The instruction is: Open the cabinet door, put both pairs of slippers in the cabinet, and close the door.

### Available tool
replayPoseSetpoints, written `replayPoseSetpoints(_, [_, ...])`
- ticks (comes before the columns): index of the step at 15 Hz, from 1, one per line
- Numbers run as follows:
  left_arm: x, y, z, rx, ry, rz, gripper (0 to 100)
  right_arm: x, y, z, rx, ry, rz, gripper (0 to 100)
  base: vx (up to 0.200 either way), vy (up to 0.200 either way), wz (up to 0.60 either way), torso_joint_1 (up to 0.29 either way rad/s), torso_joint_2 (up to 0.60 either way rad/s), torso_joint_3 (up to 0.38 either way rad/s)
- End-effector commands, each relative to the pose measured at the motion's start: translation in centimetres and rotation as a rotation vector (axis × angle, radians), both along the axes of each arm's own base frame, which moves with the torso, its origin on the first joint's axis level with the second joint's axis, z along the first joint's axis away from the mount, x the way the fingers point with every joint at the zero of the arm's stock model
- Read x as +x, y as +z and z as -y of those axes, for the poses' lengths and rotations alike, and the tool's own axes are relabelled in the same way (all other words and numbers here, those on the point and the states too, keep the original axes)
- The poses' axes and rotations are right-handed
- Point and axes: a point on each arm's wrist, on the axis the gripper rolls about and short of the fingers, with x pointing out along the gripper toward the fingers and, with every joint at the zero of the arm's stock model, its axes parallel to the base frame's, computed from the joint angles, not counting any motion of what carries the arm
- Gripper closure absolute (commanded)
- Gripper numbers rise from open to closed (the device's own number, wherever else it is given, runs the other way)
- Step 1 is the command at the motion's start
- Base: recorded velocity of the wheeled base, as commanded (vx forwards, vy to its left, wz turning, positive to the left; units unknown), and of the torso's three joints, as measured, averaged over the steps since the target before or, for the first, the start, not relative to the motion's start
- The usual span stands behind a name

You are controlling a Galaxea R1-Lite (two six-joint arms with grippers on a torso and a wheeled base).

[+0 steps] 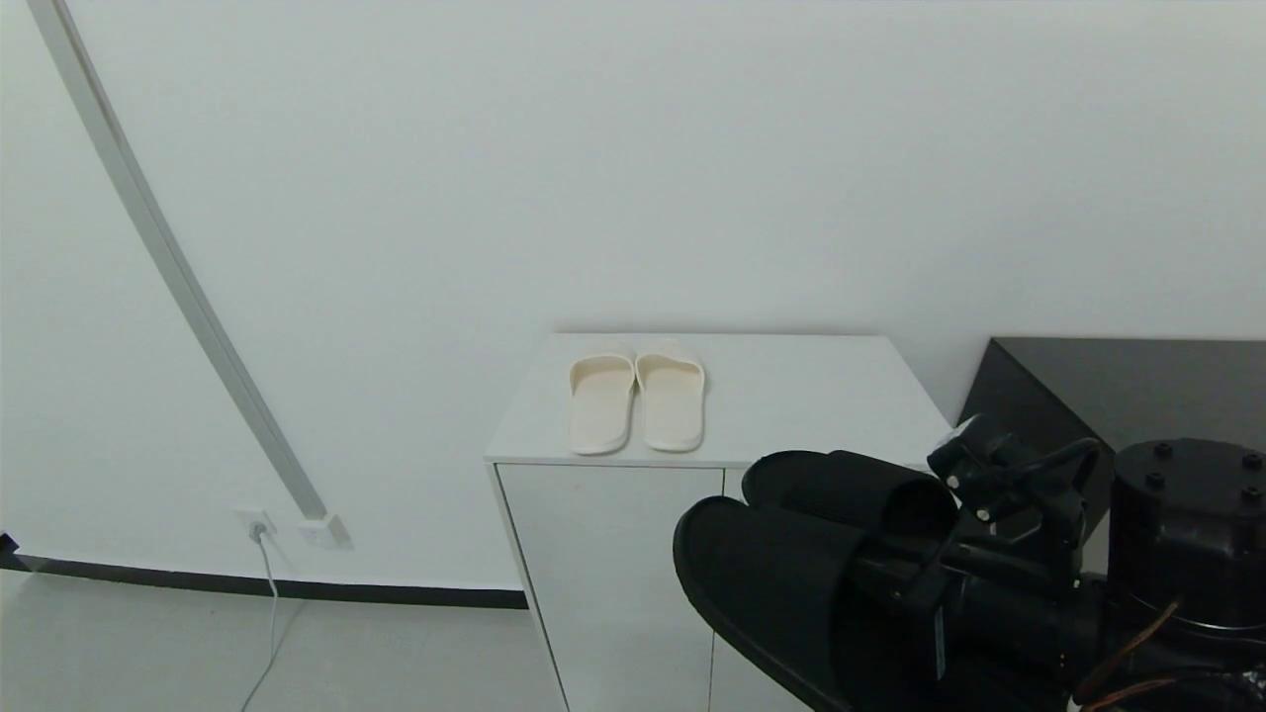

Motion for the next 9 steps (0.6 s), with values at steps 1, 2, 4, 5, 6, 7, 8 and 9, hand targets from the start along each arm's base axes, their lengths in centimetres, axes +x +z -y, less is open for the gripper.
replayPoseSetpoints(1, [0.01,0.00,0.00,0.000,0.000,-0.001,100,0.02,-0.14,-0.06,-0.004,0.001,-0.003,100,0.000,0.000,0.00,0.000,0.00,0.000])
replayPoseSetpoints(2, [0.01,0.00,0.00,0.000,0.000,-0.001,100,0.02,-0.14,-0.06,-0.004,0.001,-0.003,100,0.000,0.000,0.00,0.000,0.00,0.000])
replayPoseSetpoints(4, [0.01,0.00,0.00,0.000,0.000,-0.001,100,0.00,-0.18,-0.05,-0.004,0.004,-0.006,100,0.000,0.000,0.00,0.000,0.00,0.000])
replayPoseSetpoints(5, [0.01,0.00,0.00,0.000,0.000,-0.001,100,0.02,-0.22,-0.07,-0.005,0.004,-0.007,100,0.000,0.000,0.00,0.000,0.00,0.000])
replayPoseSetpoints(6, [0.01,0.00,0.00,0.000,0.000,-0.001,100,-0.03,-0.33,-0.02,-0.008,0.004,-0.010,100,0.000,0.000,0.00,0.000,0.00,0.000])
replayPoseSetpoints(7, [0.01,0.00,0.00,0.000,0.000,-0.001,100,-0.05,-0.37,-0.01,-0.010,0.004,-0.010,100,0.000,0.000,0.00,0.000,0.00,0.000])
replayPoseSetpoints(8, [0.01,0.00,0.00,0.000,0.000,-0.001,100,-0.05,-0.37,-0.01,-0.010,0.004,-0.010,100,0.000,0.000,0.00,-0.056,0.08,0.066])
replayPoseSetpoints(9, [0.01,0.00,0.00,0.000,0.000,-0.001,100,-0.05,-0.37,-0.01,-0.009,0.004,-0.011,100,0.000,0.000,0.00,-0.124,0.30,0.159])
